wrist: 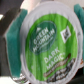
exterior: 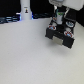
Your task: Open the kcup holder, insert the kcup into the holder, and close the kcup holder
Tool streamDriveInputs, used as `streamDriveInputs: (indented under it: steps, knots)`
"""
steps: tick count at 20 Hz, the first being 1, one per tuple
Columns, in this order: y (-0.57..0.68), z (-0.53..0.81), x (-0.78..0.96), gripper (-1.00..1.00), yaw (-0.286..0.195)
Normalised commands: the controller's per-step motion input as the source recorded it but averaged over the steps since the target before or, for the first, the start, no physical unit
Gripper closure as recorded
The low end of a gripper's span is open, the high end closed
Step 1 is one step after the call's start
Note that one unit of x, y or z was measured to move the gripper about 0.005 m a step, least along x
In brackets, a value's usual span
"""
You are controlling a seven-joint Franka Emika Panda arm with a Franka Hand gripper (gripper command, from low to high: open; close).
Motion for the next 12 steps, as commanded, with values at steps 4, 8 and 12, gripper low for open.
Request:
streamDriveInputs:
  steps: [4, 8, 12]
  knots:
    - [0.36, 0.12, 0.48, 1.0, 0.0]
    - [0.35, 0.05, 0.3, 1.0, 0.003]
    - [0.07, -0.05, 0.06, 1.0, -0.007]
